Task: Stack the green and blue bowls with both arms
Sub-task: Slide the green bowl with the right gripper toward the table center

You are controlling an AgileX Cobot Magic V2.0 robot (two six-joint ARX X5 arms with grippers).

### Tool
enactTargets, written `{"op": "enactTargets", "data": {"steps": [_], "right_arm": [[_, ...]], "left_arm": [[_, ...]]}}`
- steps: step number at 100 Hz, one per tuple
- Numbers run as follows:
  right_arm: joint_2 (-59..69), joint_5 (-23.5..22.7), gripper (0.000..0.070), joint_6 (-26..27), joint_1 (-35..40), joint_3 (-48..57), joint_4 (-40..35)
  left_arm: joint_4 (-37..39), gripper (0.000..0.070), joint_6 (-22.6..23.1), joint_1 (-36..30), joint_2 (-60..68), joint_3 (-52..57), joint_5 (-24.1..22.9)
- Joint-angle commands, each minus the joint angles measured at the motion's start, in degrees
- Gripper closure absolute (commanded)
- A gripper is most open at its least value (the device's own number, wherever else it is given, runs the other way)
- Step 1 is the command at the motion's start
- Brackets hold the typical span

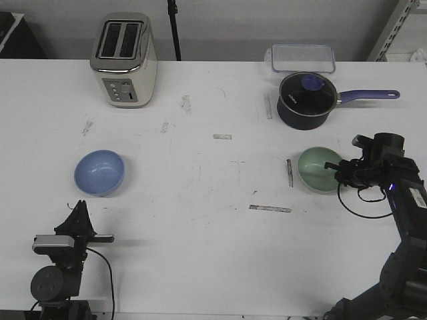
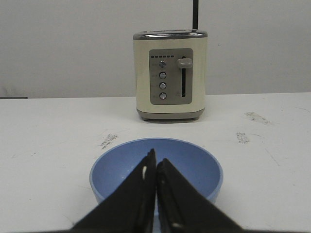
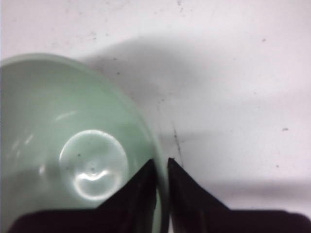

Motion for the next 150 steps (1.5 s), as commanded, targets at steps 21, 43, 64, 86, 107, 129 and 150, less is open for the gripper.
{"op": "enactTargets", "data": {"steps": [21,43,64,86,107,129,150], "right_arm": [[-3.3,-3.6,0.0691,2.1,-0.1,0.6,0.0],[-7.5,-5.4,0.0691,6.5,3.6,0.6,-0.4],[-8.1,-5.3,0.0691,13.5,12.4,0.6,-0.3],[-8.0,1.2,0.0691,22.0,25.6,0.6,0.2],[-7.9,10.1,0.0691,31.1,38.1,0.6,2.3],[-5.4,13.3,0.0691,37.2,46.6,0.6,7.4],[-1.7,13.9,0.0691,40.0,49.9,0.6,9.1]], "left_arm": [[0.9,0.0698,0.1,0.0,-0.1,-1.3,0.1],[0.9,0.0698,0.2,0.0,-0.1,-1.3,0.1],[0.9,0.0698,0.2,0.0,-0.1,-1.3,0.1],[0.9,0.0698,0.2,0.0,-0.1,-1.3,0.1],[0.9,0.0698,0.1,0.0,-0.1,-1.3,0.1],[0.9,0.0699,0.2,0.0,-0.1,-1.3,0.1],[0.9,0.0698,0.2,0.0,-0.1,-1.3,0.1]]}}
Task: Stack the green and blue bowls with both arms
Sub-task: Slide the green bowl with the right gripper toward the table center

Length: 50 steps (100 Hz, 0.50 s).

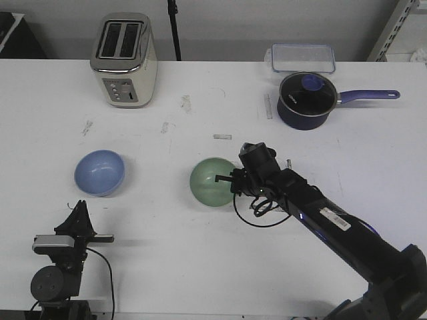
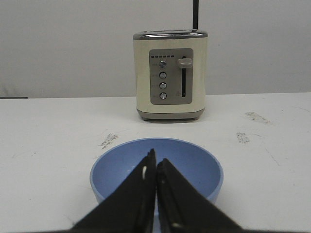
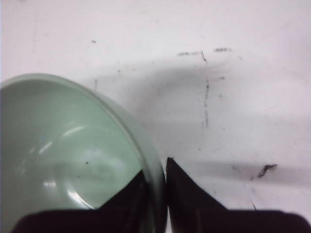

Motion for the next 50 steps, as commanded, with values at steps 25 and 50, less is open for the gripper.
{"op": "enactTargets", "data": {"steps": [25,50], "right_arm": [[4.6,1.3,0.0691,2.1,0.9,0.6,1.1],[4.9,1.4,0.0599,2.1,0.8,0.6,0.8]], "left_arm": [[0.9,0.0698,0.2,0.0,-0.1,-1.3,0.1],[0.9,0.0698,0.2,0.0,-0.1,-1.3,0.1]]}}
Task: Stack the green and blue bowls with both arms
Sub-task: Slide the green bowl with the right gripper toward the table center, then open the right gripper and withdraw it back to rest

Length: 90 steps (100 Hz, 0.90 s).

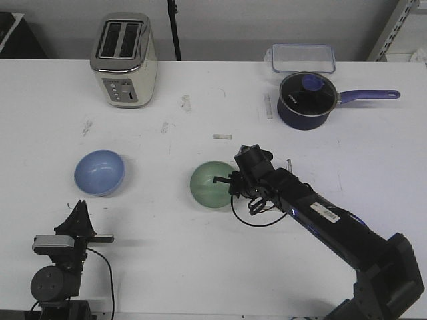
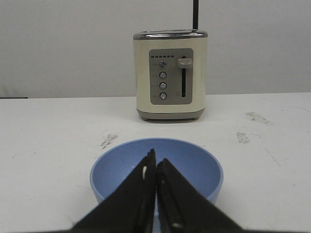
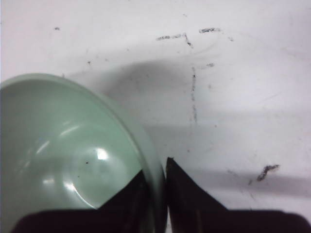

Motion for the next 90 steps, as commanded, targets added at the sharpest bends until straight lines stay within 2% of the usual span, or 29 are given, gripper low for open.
{"op": "enactTargets", "data": {"steps": [1,7,12,29,38,45,57,64,81,90], "right_arm": [[1.4,0.0,0.0578,0.6,0.3,0.6,0.5],[1.4,0.0,0.0461,0.6,0.3,0.6,0.6],[1.4,0.0,0.0400,0.6,0.3,0.6,0.7],[0.5,0.0,0.0377,-0.2,0.0,0.6,1.8],[-1.3,0.5,0.0266,-0.4,0.0,0.6,2.7],[-3.2,1.3,0.0208,-1.6,-0.4,0.6,3.0],[-7.2,3.3,0.0205,-5.3,-1.2,0.6,3.2],[-9.5,4.1,0.0206,-9.5,-2.1,0.6,3.3],[-14.7,6.8,0.0214,-24.6,-5.9,0.5,3.3],[-17.2,8.1,0.0255,-32.4,-8.6,-0.1,3.6]], "left_arm": [[0.9,0.0699,0.2,0.0,-0.1,-1.3,0.1],[0.9,0.0698,0.1,0.0,-0.1,-1.3,0.1],[0.9,0.0698,0.2,0.0,-0.1,-1.3,0.1],[0.9,0.0699,0.2,0.0,-0.1,-1.3,0.1],[0.9,0.0698,0.1,0.0,-0.1,-1.3,0.1],[0.9,0.0698,0.2,0.0,-0.1,-1.3,0.1],[0.9,0.0698,0.2,0.0,-0.1,-1.3,0.1],[0.9,0.0698,0.2,0.0,-0.1,-1.3,0.1],[0.9,0.0698,0.2,0.0,-0.1,-1.3,0.1],[0.9,0.0699,0.2,0.0,-0.1,-1.3,0.1]]}}
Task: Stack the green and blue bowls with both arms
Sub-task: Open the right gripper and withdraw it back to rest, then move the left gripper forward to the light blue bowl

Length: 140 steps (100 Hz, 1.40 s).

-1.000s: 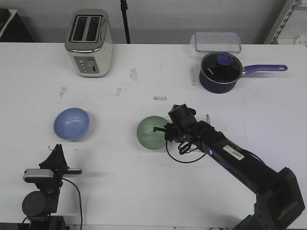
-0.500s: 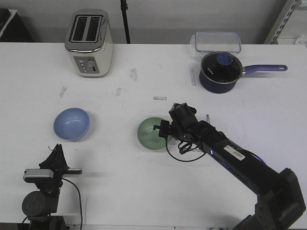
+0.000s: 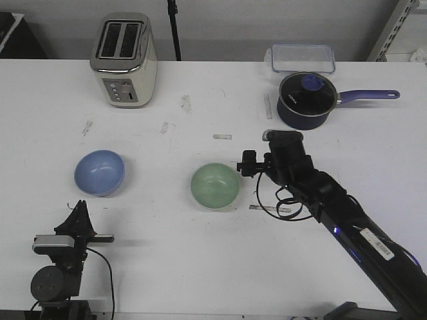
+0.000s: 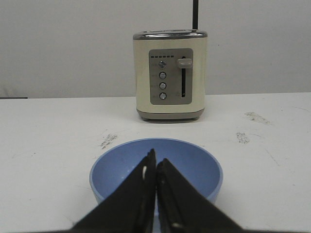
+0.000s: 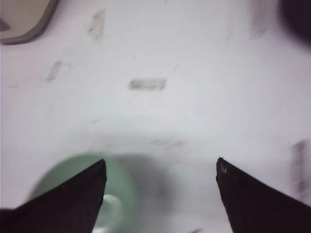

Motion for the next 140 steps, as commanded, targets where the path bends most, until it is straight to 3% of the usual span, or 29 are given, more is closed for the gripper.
{"op": "enactTargets", "data": {"steps": [1,17,29,39,48,61,93,105,124,140], "right_arm": [[-1.4,0.9,0.0266,-12.0,-1.4,-0.1,0.8],[-6.6,1.7,0.0573,-20.8,-6.6,-4.1,8.1],[-11.1,1.6,0.0687,-24.7,-10.7,-9.9,17.0],[-15.3,0.9,0.0687,-26.8,-14.4,-15.5,22.9],[-19.3,-2.7,0.0687,-26.8,-18.1,-20.2,26.1],[-25.4,-5.2,0.0687,-26.8,-22.6,-26.5,28.5],[-45.2,-4.1,0.0687,-20.2,-25.2,-40.2,28.6],[-53.2,-4.1,0.0687,-20.3,-25.2,-44.7,27.7],[-64.3,-4.3,0.0687,-20.3,-25.2,-45.8,19.6],[-70.6,-4.3,0.0687,-20.3,-25.2,-45.8,19.0]], "left_arm": [[0.9,0.0698,0.2,0.0,-0.1,-1.3,0.1],[0.9,0.0698,0.2,0.0,-0.1,-1.3,0.1],[0.9,0.0699,0.2,0.0,-0.1,-1.3,0.1],[0.9,0.0699,0.2,0.0,-0.1,-1.3,0.1],[0.9,0.0698,0.1,0.0,-0.1,-1.3,0.1],[0.9,0.0698,0.2,0.0,-0.1,-1.3,0.1],[0.9,0.0698,0.2,0.0,-0.1,-1.3,0.1],[0.9,0.0698,0.1,0.0,-0.1,-1.3,0.1],[0.9,0.0698,0.2,0.0,-0.1,-1.3,0.1],[0.9,0.0698,0.1,0.0,-0.1,-1.3,0.1]]}}
